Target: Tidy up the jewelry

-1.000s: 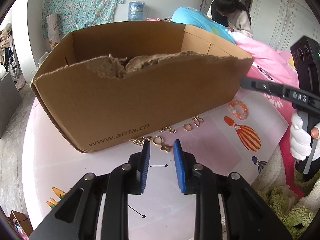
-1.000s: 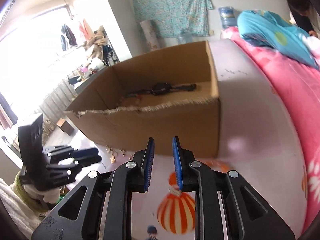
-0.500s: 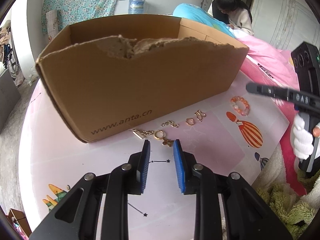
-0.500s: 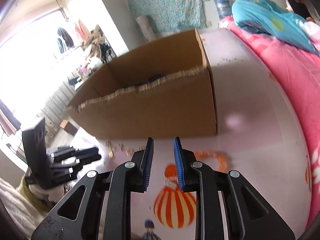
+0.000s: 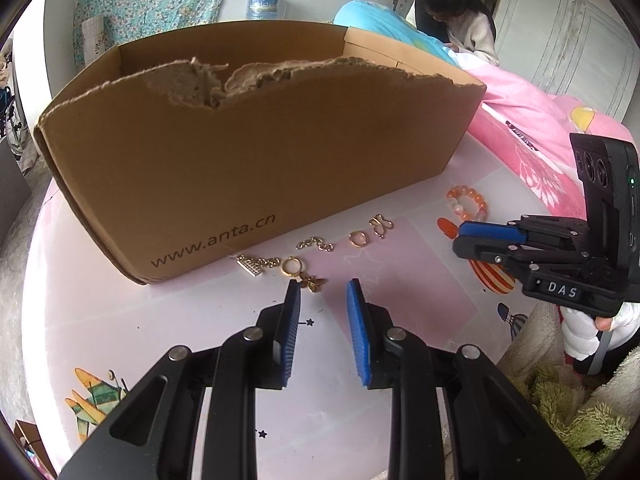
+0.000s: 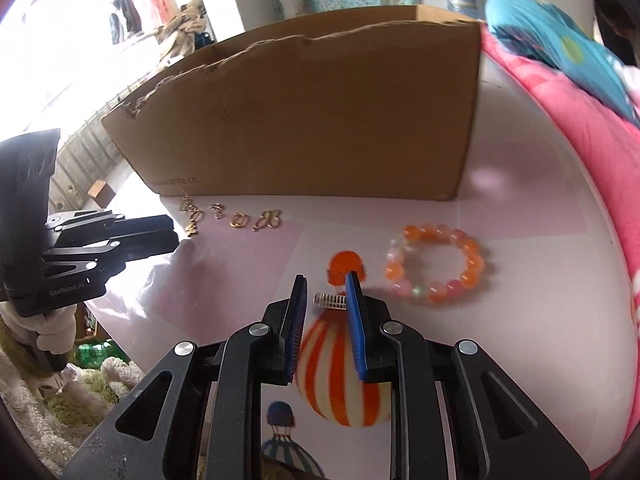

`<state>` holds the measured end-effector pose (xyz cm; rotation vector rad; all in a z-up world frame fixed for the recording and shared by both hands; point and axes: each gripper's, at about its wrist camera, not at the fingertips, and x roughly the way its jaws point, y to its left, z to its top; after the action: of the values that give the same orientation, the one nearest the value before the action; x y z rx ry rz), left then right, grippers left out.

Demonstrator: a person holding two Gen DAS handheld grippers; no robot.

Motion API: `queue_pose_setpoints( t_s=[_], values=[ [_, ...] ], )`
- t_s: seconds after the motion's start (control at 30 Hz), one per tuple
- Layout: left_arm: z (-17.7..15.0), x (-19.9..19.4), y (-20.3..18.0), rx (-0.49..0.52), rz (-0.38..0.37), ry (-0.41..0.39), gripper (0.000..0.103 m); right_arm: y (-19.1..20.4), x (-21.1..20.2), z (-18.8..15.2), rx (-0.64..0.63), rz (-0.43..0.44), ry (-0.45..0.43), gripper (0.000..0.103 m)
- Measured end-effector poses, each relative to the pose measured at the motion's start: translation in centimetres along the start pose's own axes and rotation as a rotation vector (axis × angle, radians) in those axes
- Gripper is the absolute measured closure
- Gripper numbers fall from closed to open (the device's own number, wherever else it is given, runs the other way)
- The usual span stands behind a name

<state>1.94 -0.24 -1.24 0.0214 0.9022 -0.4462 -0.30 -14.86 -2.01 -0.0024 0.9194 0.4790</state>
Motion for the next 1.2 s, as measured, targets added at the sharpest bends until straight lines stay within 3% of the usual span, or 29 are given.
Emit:
queue_pose_setpoints(
  t_s=[0.3, 0.5, 0.67, 0.87, 0.9, 0.97, 1.07, 1.2],
  values=[
    [0.0, -0.5, 0.7, -0.018, 0.04, -0.024, 0.08, 2.8, 0.6, -0.2, -0.079, 0.042, -0.026, 0.084],
    [0.8, 0.2, 2.2, -0.033, 0.167, -0.018, 0.08, 1.8, 0.3, 0.0, -0.041, 0.071, -0.03, 0.084],
    [1.2, 0.9, 3.0, -0.097, 0.146, -0.001, 0.08, 1.4, -0.1, -0.2, -0.039, 0.067, -0.037, 0.084],
    [1.1, 1.2, 2.1, -0.092, 0.18, -0.007, 0.08, 1.8, 0.6, 0.1, -0.035, 0.069, -0.044, 0.084],
    [1.0, 1.3, 1.8, -0.076, 0.203, -0.009, 0.082, 1.8, 0.6, 0.0, -0.034, 0.07, -0.045, 0.084],
    [0.9, 1.3, 1.4, -0.049, 0.244, -0.013, 0.094, 2.0, 0.7, 0.2, -0.033, 0.071, -0.047, 0.084],
    [0.7, 1.1, 1.6, -0.053, 0.235, -0.021, 0.103, 1.9, 0.6, 0.1, -0.031, 0.072, -0.051, 0.084],
    [0.2, 0.5, 2.1, -0.071, 0.206, -0.014, 0.103, 1.9, 0.6, 0.0, -0.029, 0.074, -0.055, 0.084]
  ],
)
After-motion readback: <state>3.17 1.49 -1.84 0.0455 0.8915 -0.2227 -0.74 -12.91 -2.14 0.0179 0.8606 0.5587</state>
